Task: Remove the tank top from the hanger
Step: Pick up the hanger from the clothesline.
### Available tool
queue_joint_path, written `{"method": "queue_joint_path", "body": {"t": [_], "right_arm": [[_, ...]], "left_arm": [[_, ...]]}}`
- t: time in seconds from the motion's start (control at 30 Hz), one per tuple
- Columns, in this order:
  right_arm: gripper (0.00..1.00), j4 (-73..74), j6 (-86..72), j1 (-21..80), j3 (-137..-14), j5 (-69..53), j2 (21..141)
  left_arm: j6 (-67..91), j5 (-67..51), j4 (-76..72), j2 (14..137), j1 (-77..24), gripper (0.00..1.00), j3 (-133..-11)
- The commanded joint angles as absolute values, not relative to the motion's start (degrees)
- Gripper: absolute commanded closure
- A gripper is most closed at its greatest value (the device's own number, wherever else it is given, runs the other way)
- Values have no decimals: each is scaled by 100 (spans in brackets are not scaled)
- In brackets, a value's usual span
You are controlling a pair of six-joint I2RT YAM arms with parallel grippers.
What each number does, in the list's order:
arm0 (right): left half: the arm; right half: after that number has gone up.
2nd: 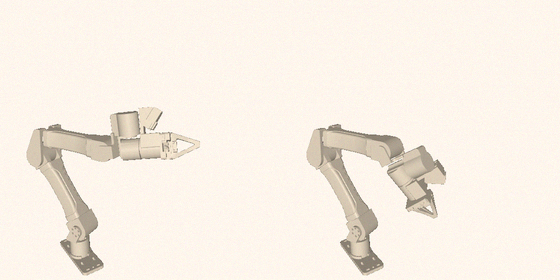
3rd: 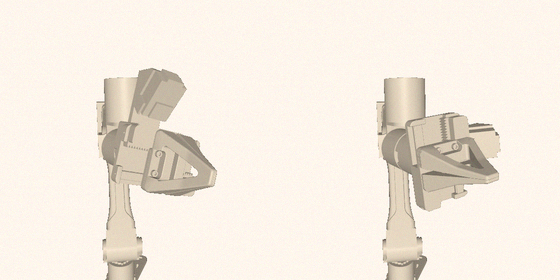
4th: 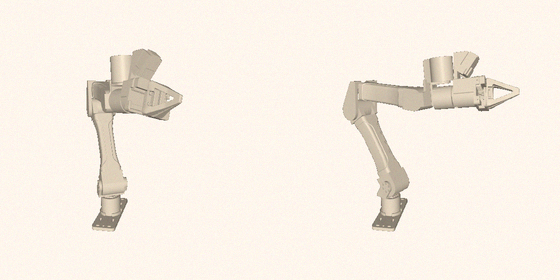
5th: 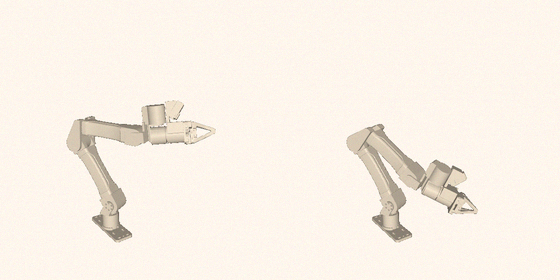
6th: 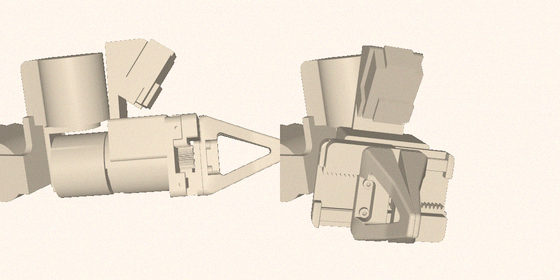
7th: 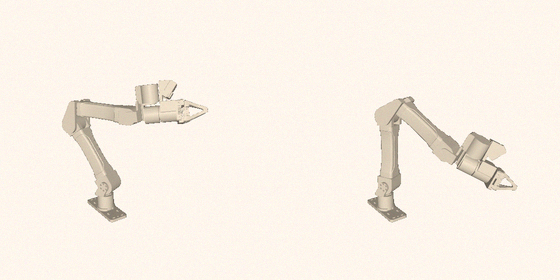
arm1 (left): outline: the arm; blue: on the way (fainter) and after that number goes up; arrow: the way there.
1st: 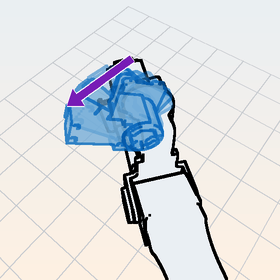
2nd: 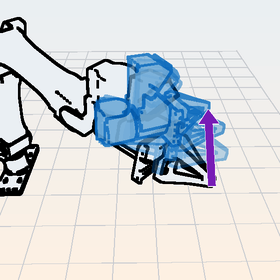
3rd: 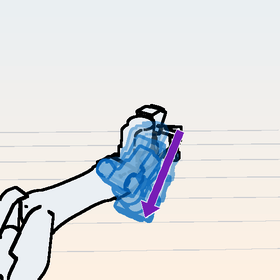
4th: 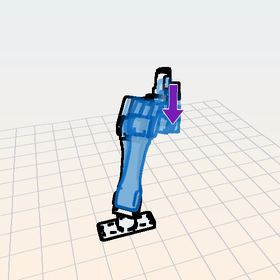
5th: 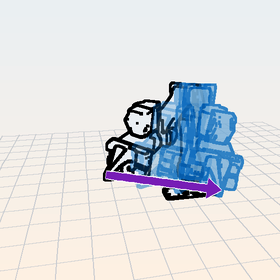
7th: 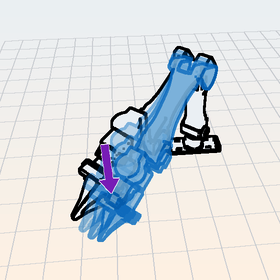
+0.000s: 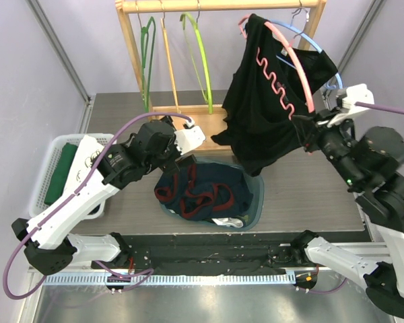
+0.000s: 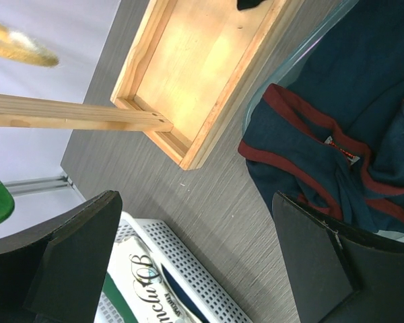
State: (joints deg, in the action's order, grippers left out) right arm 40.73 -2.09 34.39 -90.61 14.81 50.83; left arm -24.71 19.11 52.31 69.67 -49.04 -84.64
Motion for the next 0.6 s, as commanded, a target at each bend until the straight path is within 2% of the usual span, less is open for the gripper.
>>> {"method": "queue_joint_path", "body": {"t": [0.0,0.3,0.57], "right_arm": [[99,3998,-238,3454,-9921,1239,5229],[99,3595,-176,3463,-10107,1222,6090],[99,3016,-123,3472,-9774,1090,6407]], "left_arm": [[-2514,1960,5150,6838,-4834,0,-8806],[-2496,1898,5194,6829,-4764,0,-8851],[-2540,1907,5107,6794,-4755,0,-8745]]}}
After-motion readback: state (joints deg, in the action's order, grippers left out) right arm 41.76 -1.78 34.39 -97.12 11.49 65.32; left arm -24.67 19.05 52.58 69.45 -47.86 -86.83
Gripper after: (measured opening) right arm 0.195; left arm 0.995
